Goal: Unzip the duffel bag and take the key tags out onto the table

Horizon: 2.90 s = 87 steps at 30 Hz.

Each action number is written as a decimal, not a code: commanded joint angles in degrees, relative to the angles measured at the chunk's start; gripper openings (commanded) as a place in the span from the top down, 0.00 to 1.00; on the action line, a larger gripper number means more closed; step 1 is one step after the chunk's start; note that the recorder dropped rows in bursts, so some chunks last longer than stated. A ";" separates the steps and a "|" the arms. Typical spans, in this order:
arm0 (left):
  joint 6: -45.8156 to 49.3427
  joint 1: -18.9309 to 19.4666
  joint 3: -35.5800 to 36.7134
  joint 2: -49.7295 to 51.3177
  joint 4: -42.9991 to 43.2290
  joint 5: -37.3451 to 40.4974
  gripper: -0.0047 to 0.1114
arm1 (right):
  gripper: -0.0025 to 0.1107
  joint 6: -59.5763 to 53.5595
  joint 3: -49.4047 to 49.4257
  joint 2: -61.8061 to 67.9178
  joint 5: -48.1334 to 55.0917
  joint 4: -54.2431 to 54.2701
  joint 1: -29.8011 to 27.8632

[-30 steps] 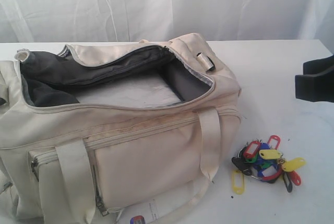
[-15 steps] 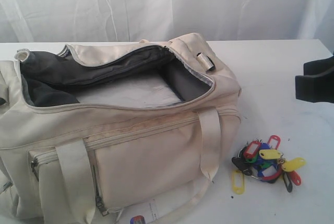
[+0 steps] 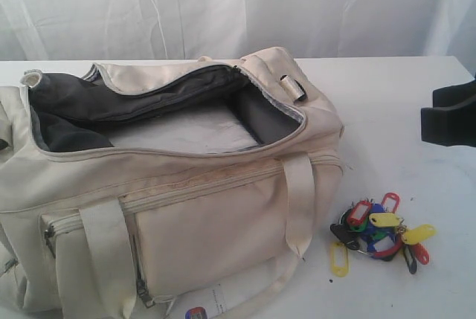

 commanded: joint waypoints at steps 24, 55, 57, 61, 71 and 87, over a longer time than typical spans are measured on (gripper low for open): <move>-18.75 -1.61 0.17 -0.27 20.44 -1.06 0.96 | 0.98 -0.53 0.14 -0.25 -0.06 -0.38 -0.54; -20.06 -1.34 0.17 -0.27 29.69 -0.57 0.96 | 0.98 -0.53 0.14 -0.25 -0.05 -0.48 -0.54; -21.35 -1.34 0.17 -0.27 29.69 -0.57 0.96 | 0.98 -0.53 0.14 -0.25 -0.05 -0.48 -0.54; -21.77 -1.34 0.17 -0.27 29.45 -0.57 0.96 | 0.98 -0.53 0.14 -0.25 -0.05 -0.48 -0.54; -21.77 -1.34 0.17 -0.27 29.47 -0.57 0.96 | 0.98 -0.53 0.14 -0.25 -0.05 -0.48 -0.54; -21.65 -1.34 0.17 -0.27 29.47 -0.43 0.96 | 0.98 -1.04 0.42 -12.41 -0.51 0.48 -10.28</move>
